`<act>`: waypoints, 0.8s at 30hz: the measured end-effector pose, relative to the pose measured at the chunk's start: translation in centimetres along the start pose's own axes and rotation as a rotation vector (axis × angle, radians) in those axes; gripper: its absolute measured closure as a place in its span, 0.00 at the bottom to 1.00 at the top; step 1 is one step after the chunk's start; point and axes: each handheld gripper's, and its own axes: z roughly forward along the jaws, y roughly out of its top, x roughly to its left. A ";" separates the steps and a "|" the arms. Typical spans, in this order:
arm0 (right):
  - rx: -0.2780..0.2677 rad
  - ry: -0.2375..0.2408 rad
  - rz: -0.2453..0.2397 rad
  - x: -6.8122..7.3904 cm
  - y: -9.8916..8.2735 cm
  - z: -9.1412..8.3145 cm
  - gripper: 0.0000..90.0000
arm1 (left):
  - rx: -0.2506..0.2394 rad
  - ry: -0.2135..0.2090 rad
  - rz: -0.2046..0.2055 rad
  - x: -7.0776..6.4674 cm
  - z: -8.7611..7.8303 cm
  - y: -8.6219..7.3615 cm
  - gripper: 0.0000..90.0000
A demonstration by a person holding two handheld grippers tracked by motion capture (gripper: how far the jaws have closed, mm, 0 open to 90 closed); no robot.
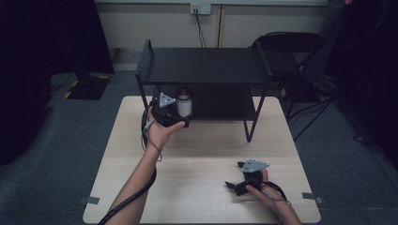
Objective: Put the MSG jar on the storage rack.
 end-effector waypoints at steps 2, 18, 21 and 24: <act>0.002 0.000 0.003 0.0 0.0 0.0 0.00 | -0.004 -0.007 -0.005 -0.1 -0.8 -0.8 0.00; 0.003 0.000 0.001 0.0 0.0 0.0 0.00 | 0.095 -0.033 0.038 0.1 -7.4 -10.3 0.00; 0.002 0.000 0.001 0.0 0.0 0.0 0.00 | 0.113 -0.024 0.007 0.1 -8.2 -12.4 0.00; 0.003 0.000 0.001 0.0 0.0 0.0 0.00 | 0.146 -0.009 0.010 0.1 -9.0 -14.2 0.00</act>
